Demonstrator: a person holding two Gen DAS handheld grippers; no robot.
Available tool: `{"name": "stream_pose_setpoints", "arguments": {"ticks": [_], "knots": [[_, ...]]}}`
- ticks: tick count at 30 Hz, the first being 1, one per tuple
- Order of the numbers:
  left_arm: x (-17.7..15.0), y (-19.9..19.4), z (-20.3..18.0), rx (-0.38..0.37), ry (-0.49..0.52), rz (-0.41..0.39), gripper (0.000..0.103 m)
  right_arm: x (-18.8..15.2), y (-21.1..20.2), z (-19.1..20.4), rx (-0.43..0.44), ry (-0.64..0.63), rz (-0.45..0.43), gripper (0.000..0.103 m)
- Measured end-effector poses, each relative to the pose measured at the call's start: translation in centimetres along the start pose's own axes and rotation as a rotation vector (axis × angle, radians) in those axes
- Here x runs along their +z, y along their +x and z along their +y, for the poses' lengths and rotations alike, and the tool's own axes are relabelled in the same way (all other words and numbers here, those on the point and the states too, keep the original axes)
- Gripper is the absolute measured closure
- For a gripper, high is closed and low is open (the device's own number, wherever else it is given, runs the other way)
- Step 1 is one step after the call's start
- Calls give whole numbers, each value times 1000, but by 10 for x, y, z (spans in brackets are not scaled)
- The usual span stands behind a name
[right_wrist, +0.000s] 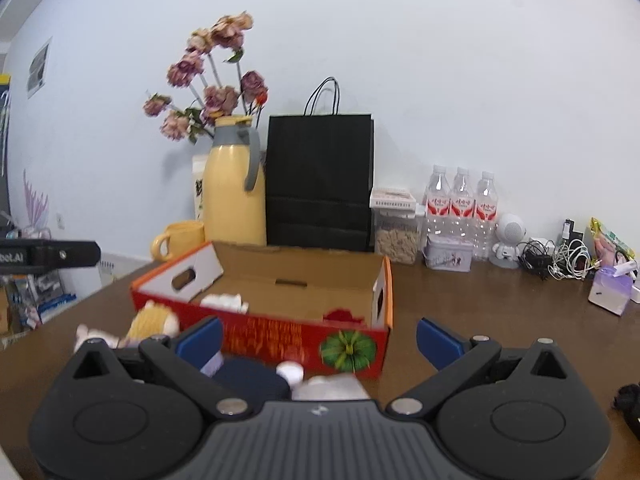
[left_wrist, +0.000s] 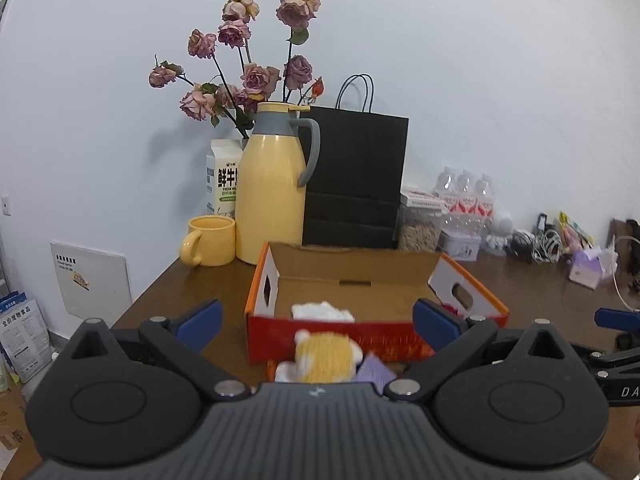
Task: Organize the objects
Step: 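Open both grippers over the box and move them back to the table, then grasp the iridescent plastic bag with the right gripper while the left gripper grasps a white cap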
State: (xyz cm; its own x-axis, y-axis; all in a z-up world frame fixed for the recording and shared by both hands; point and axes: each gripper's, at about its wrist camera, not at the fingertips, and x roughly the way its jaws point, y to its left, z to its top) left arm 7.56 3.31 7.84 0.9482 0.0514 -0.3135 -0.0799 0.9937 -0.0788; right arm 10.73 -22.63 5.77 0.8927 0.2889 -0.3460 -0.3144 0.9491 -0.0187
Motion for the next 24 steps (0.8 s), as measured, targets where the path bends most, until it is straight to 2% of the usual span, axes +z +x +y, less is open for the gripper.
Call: {"name": "stream_pose_setpoints", "arguments": {"ticks": [5,10,14,24], "knots": [[-23,-16,6,-17,11,32,0,-21,-17,4,10,-5,32,0],[-55,-23,10,-24,51,102,0,-43,-30,10,31,-10,66,0],[-76,-27,17,-48,45,156,0,-60,-35,16,54,-12,105,0],[-91,-22,16,-62,46,213,0,-72,-34,28,104,-15,146,0]]}}
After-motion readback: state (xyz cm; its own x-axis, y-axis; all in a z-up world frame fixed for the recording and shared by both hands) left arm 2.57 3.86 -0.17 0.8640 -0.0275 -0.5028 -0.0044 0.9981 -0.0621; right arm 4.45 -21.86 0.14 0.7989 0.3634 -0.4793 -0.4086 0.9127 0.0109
